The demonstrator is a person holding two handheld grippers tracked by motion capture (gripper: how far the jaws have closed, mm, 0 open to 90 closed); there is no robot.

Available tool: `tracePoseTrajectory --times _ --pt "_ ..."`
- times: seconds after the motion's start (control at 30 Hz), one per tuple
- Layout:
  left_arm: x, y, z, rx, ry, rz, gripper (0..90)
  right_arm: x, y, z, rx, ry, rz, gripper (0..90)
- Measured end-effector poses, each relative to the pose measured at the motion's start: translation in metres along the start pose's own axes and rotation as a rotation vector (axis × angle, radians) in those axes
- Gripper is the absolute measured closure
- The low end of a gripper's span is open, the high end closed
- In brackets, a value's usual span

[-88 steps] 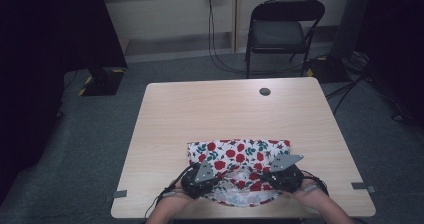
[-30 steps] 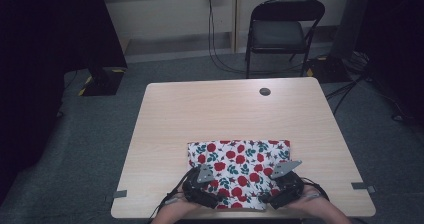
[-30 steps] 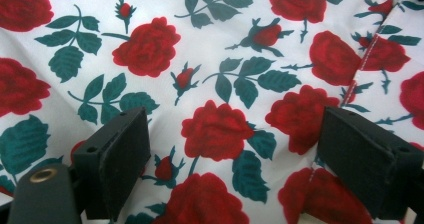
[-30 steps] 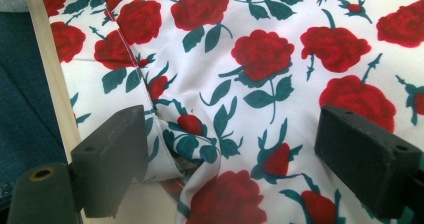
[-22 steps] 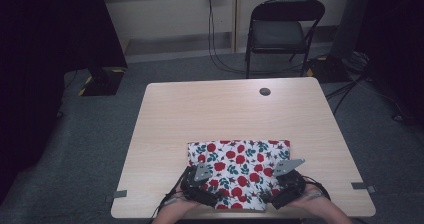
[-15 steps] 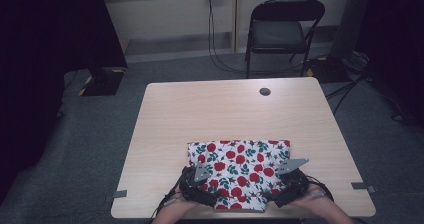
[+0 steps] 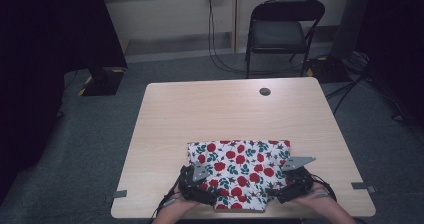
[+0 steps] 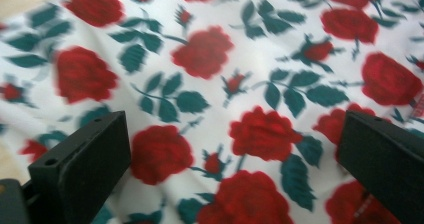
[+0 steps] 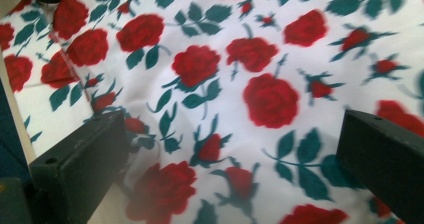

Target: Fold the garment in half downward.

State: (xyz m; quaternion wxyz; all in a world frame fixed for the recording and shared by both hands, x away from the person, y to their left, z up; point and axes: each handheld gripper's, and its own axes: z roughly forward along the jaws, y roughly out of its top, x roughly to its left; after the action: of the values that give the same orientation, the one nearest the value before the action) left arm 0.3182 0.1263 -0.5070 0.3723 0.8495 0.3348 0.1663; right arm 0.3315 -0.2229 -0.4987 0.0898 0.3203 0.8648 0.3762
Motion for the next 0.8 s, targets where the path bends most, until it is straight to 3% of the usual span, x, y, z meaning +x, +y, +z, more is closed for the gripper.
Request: tracePoseTrajectory --times 0.2,0.43,0.8 --pt "0.006 0.001 -0.010 -0.047 0.063 -0.014 0.1 -0.010 0.001 -0.016 -0.072 -0.037 0.046 0.0" --pt "0.015 -0.002 -0.018 -0.078 0.099 -0.055 0.1 -0.024 -0.002 -0.033 -0.138 -0.080 0.102 0.0" --pt "0.024 -0.008 -0.030 -0.120 0.131 -0.103 0.0 -0.031 -0.014 -0.038 -0.167 -0.116 0.140 0.0"
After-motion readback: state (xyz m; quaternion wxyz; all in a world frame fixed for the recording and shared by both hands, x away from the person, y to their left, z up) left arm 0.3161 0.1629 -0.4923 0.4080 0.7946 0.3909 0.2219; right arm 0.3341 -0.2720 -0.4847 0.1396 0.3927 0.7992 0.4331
